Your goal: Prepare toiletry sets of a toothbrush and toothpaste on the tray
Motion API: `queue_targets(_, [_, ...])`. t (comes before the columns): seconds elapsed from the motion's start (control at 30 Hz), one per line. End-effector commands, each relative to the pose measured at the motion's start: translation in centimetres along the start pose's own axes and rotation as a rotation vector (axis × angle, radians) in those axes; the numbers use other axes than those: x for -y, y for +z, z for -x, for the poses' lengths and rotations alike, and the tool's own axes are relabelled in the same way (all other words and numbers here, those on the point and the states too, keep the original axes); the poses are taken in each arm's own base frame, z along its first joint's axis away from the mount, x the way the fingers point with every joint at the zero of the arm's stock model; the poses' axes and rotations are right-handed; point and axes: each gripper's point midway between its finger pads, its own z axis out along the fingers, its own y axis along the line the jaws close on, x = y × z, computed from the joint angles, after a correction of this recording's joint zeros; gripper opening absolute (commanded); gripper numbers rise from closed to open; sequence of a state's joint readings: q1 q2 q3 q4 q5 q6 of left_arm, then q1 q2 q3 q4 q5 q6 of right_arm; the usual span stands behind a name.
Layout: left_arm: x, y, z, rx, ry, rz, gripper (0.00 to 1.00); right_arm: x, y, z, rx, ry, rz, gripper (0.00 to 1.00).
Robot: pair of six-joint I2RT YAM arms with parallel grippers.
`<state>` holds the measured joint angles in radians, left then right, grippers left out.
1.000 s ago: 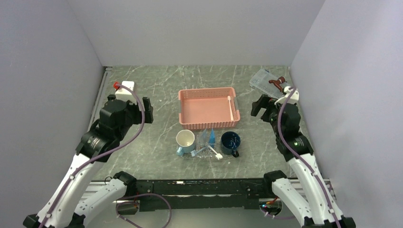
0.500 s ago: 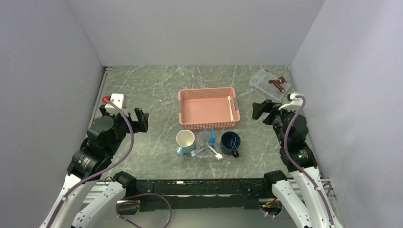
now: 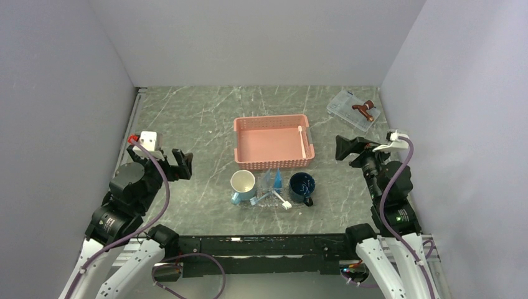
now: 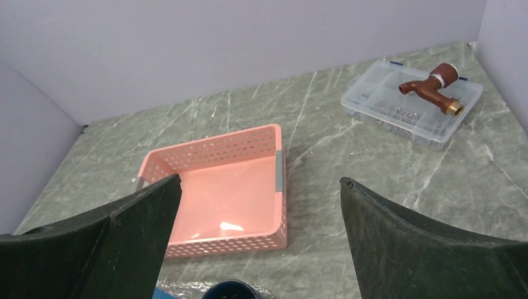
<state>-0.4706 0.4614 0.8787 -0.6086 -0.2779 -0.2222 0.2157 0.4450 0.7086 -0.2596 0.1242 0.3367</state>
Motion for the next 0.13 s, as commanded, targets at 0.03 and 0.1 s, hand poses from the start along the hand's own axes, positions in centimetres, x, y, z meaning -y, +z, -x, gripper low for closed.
queue_targets(0.03, [0.06, -0.21, 0.92, 0.043, -0.006, -0.008, 0.99, -0.51, 0.34, 0.65, 0.017, 0.010, 0.019, 1.00])
queue_targets(0.1, [0.10, -0.28, 0.94, 0.044, -0.007, -0.011, 0.99, -0.55, 0.55, 0.48, 0.007, 0.011, 0.019, 1.00])
